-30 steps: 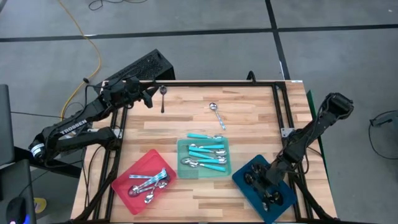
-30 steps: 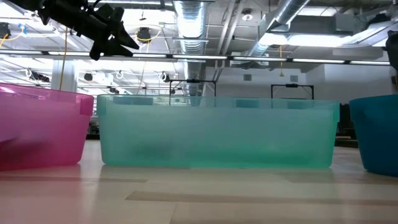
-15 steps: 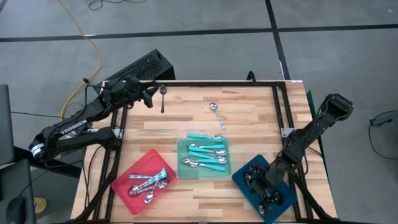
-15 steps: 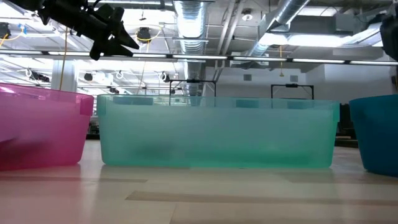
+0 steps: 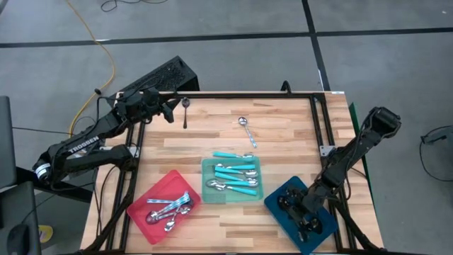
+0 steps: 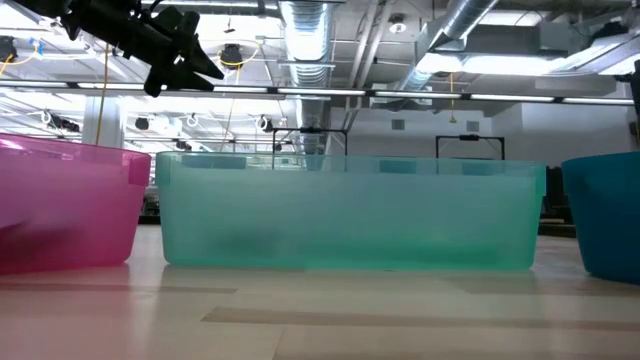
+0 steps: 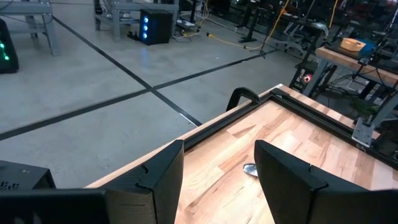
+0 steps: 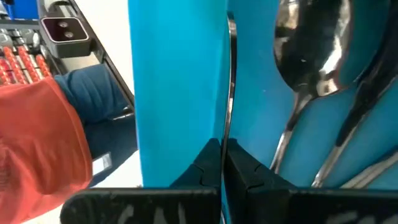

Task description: Sort silverware by color (type)

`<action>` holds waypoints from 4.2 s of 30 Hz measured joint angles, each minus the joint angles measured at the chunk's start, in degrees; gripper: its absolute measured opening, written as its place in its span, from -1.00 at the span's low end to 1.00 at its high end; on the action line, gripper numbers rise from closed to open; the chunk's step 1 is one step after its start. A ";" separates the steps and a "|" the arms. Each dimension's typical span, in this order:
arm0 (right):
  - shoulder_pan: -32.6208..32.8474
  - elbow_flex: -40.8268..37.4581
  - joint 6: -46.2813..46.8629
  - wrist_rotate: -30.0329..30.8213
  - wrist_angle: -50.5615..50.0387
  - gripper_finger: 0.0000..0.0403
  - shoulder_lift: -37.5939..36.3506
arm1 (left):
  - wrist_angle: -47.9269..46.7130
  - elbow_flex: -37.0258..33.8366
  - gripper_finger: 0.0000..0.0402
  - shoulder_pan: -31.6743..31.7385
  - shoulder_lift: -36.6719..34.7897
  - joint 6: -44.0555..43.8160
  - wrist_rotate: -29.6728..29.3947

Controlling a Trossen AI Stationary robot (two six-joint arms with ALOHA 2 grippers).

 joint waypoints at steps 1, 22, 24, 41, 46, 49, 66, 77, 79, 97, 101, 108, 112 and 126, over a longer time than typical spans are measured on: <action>0.00 -0.14 -0.01 0.00 0.03 -0.90 0.00 | 0.00 0.00 -0.10 0.00 0.00 0.00 -0.02; -1.01 0.00 -0.01 -8.44 11.78 -0.88 13.86 | 0.52 0.00 -0.10 0.02 0.00 -0.30 -2.59; -1.30 0.01 0.08 -8.46 11.67 -0.85 13.90 | 0.54 0.00 -0.10 0.02 0.00 -0.30 -2.86; -1.40 -0.06 1.22 -7.89 11.02 -0.73 13.92 | 0.50 0.00 -0.10 0.02 0.00 -0.30 -2.84; -1.40 -0.08 1.10 -7.82 10.99 -0.56 13.94 | 0.49 0.00 -0.10 0.02 0.00 -0.30 -2.84; -1.40 -0.10 1.55 -7.71 11.07 -0.40 13.94 | 0.48 0.00 -0.10 0.02 0.00 -0.30 -2.84; -3.37 -0.30 2.34 -7.61 7.14 -0.19 5.43 | 0.34 0.00 -0.10 0.00 0.00 -0.30 -2.82; -3.65 -0.21 2.60 -8.11 -3.32 -0.20 -3.45 | -0.07 0.00 -0.10 0.00 0.02 -0.30 -2.82; -3.70 -0.21 2.62 -8.35 -3.58 -0.20 -5.07 | -0.07 0.00 -0.10 0.00 0.01 -0.30 -2.82; -27.41 2.19 -13.74 -0.06 14.80 -0.20 -22.35 | 0.00 0.00 -0.10 0.00 0.02 -0.37 -3.42; -36.93 5.80 -24.09 -0.02 14.80 -0.20 -20.81 | -0.13 0.00 -0.10 0.00 0.74 -0.76 -3.54; -51.31 16.63 -40.61 0.02 -5.64 -0.20 -12.68 | -3.31 -0.02 -0.10 0.00 4.47 -4.91 -3.53; -56.43 25.00 -49.48 1.59 -19.21 -0.20 -4.36 | -3.98 -0.02 -0.10 0.00 6.26 -5.33 -2.58; -62.01 46.57 -55.33 11.59 -42.75 -0.20 23.54 | -4.05 -0.02 -0.10 0.00 6.74 -5.90 -2.56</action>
